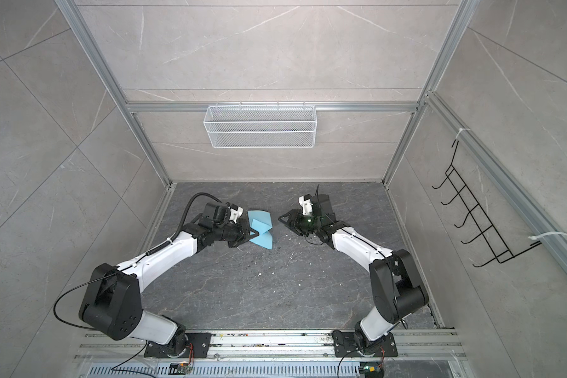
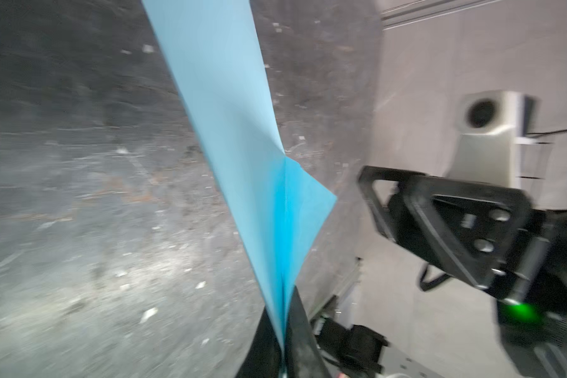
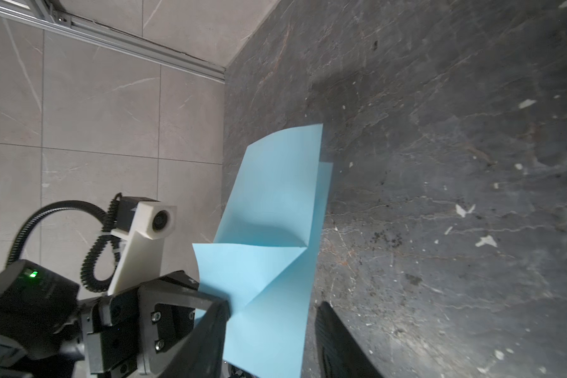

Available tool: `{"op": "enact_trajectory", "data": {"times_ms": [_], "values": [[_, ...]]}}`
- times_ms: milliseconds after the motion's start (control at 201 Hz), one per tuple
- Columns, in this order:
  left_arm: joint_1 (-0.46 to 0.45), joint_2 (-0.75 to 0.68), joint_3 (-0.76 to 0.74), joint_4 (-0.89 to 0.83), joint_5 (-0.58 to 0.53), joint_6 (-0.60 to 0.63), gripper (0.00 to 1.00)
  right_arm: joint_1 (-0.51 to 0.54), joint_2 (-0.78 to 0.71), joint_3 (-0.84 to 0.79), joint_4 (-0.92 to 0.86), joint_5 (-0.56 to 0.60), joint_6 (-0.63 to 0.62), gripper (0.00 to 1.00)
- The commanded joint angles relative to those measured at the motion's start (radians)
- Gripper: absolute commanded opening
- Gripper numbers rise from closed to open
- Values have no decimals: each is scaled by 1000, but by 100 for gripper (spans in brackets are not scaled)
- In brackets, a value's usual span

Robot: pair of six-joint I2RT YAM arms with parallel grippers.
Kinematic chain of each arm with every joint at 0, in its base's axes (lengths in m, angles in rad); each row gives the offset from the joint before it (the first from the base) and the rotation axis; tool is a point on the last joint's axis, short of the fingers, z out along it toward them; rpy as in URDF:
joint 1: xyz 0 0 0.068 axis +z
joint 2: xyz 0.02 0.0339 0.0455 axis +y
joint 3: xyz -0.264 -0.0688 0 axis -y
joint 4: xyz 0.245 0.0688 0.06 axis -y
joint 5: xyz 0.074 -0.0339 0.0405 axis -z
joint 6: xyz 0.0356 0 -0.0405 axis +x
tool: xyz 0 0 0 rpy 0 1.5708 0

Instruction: Fold a paper plane with a square sheet of paper (pick it up from the middle)

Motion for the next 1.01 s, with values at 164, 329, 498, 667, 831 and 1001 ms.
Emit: {"op": "enact_trajectory", "data": {"times_ms": [164, 329, 498, 667, 831, 1001], "values": [[-46, 127, 358, -743, -652, 375, 8, 3, -31, -6, -66, 67, -61, 48], [-148, 290, 523, -901, -889, 380, 8, -9, -68, -42, -78, 115, -60, 48], [-235, 449, 623, -924, -928, 336, 10, -38, -127, -98, -117, 184, -48, 48], [-291, 579, 696, -867, -831, 308, 14, -67, -208, -172, -178, 310, -28, 47], [-303, 606, 706, -771, -651, 301, 28, -81, -247, -195, -234, 364, -43, 48], [-275, 486, 643, -633, -425, 323, 45, -79, -202, -172, -246, 317, -102, 49]]}}
